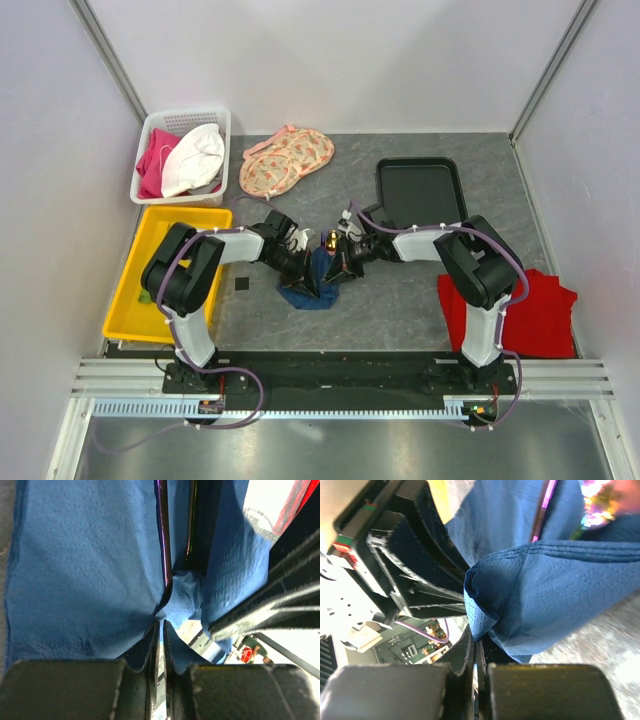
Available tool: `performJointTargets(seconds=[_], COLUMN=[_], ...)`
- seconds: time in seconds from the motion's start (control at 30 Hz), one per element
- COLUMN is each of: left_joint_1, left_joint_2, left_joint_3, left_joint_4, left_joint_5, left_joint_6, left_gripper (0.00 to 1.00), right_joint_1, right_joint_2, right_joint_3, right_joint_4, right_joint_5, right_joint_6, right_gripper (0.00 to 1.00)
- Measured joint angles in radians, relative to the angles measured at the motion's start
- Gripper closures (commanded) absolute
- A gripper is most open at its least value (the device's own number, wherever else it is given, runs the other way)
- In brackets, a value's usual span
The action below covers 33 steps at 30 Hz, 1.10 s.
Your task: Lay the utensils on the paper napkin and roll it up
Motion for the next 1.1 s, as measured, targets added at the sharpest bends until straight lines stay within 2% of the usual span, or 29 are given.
performJointTargets(seconds=[0.33,0.43,0.47,0.53,0.67,0.73,0.77,1.1], left_joint_1=[0.000,0.000,0.000,0.000,0.007,0.016,0.020,0.096], left_joint_2=[0.003,0.003,0.003,0.003,-0.008,-0.028,-0.039,-0.196], left_joint_3=[0.002,0.002,0.002,0.002,0.002,0.002,0.002,-0.065], left_joint_4=[-0.003,-0.003,-0.003,-0.003,-0.012,-0.025,-0.028,-0.023], left_joint_5=[0.000,0.002,0.002,0.002,-0.003,-0.009,-0.010,-0.010], left_joint_6=[0.001,0.001,0.001,0.001,0.001,0.001,0.001,-0.020], left_gripper=[0.88,0.88,0.88,0.87,0.86,0.86,0.86,0.84], right_joint_1=[0.024,0.026,0.026,0.027,0.027,0.025,0.026,0.033], right_joint_2=[0.035,0.051,0.054,0.056,0.059,0.060,0.060,0.059], right_joint_3=[0.001,0.001,0.001,0.001,0.001,0.003,0.006,0.018], right_joint_4=[0.076,0.098,0.102,0.107,0.105,0.112,0.120,0.153], right_joint_5=[0.024,0.033,0.036,0.046,0.058,0.043,0.040,0.015], right_joint_6=[0.067,0.085,0.089,0.094,0.095,0.104,0.104,0.106], right_gripper=[0.91,0.83,0.75,0.67,0.39,0.34,0.28,0.15])
